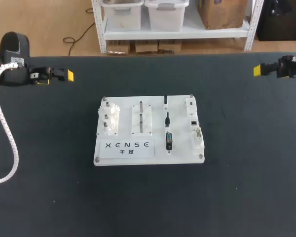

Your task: Insert the USB connector, Ethernet cable, and multi-pin plug into their matching sockets one by one.

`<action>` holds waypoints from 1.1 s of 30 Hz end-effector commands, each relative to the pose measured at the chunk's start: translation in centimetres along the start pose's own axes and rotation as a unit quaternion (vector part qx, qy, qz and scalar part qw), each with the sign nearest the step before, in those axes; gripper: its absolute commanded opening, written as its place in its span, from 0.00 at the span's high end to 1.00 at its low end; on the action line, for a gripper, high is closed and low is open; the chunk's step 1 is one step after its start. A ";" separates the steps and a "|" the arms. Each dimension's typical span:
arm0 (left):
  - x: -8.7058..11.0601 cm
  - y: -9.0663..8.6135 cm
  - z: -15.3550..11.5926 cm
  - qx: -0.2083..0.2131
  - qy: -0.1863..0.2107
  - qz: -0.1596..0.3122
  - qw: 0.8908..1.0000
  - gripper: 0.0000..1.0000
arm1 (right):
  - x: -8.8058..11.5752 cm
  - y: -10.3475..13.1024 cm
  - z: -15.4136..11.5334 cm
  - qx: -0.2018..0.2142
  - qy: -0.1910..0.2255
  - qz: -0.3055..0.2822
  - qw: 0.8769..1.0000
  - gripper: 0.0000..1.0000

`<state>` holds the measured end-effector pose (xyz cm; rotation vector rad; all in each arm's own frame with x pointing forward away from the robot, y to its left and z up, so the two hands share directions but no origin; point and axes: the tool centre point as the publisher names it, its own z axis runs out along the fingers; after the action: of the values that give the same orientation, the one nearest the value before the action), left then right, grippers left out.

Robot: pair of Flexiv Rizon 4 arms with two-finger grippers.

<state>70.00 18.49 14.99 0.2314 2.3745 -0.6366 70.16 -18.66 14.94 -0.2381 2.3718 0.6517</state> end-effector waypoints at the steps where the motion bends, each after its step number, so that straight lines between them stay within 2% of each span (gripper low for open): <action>1: 0.0 0.0 0.0 0.000 0.000 0.000 1.000 0.00 | 0.0 0.0 0.0 0.001 0.000 0.000 1.000 0.00; 23: 0.0 0.0 0.0 0.000 0.000 0.000 1.000 0.00 | 0.0 0.0 0.0 0.001 0.000 0.000 1.000 0.00; 25: 0.0 0.0 0.0 0.000 0.000 0.000 1.000 0.00 | -0.2 1.2 1.2 0.028 0.041 -0.013 0.999 0.00; 28: 0.0 0.0 0.0 0.000 0.000 0.000 1.000 0.00 | -0.7 2.9 2.9 0.069 0.076 -0.007 0.995 0.00; 29: 0.0 0.0 0.0 0.000 0.000 0.000 1.000 0.00 | -1.1 3.7 3.6 0.105 0.072 0.001 0.992 0.00; 30: 0.0 0.0 0.0 0.000 0.000 0.000 1.000 0.00 | -1.4 4.3 4.0 0.123 0.079 0.015 0.989 0.00; 31: 0.0 0.0 0.0 0.000 0.000 0.000 1.000 0.00 | -1.6 4.8 4.5 0.129 0.097 0.021 0.987 0.00; 33: 0.0 0.0 0.0 0.000 0.000 0.000 1.000 0.00 | -2.1 6.0 5.3 0.158 0.099 0.041 0.982 0.00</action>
<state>70.00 18.49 14.99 0.2314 2.3744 -0.6366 71.36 -13.79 14.66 -0.2346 2.5224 0.6248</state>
